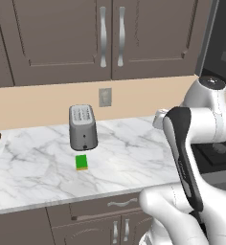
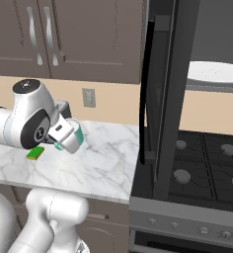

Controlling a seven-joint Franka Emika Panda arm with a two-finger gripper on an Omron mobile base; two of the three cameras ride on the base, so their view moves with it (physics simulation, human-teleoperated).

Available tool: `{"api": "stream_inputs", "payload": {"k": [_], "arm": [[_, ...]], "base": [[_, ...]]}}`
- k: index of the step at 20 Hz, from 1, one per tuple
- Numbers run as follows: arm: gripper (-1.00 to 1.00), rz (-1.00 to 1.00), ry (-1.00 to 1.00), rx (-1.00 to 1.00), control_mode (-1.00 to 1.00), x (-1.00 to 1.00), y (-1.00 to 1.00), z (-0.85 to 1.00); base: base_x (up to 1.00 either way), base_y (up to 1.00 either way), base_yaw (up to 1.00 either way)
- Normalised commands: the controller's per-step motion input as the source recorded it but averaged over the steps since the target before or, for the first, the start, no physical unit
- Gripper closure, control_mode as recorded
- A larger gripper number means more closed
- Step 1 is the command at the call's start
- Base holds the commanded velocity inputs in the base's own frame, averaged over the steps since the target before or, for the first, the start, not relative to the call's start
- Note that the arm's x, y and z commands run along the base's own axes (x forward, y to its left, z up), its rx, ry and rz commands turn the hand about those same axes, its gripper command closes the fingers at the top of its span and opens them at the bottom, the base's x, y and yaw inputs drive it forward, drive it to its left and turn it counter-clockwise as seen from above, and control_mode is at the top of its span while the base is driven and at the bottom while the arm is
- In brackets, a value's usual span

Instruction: Pick the mug from the counter and place it inside the microwave. Then close the microwave.

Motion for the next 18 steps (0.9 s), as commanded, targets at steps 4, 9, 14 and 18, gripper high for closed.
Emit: {"api": "stream_inputs", "payload": {"k": [4,9,14,18], "arm": [[1.00,0.06,0.00,0.00,-1.00,0.00,0.00,0.05],[1.00,0.03,0.01,0.00,-1.00,0.00,0.02,0.00],[1.00,0.00,0.00,0.00,-1.00,0.00,0.00,0.00],[1.00,0.00,0.00,0.00,-1.00,0.00,0.00,0.00]], "base": [[0.00,0.00,0.00],[0.00,0.00,0.00],[0.00,0.00,0.00],[0.00,0.00,0.00]]}}
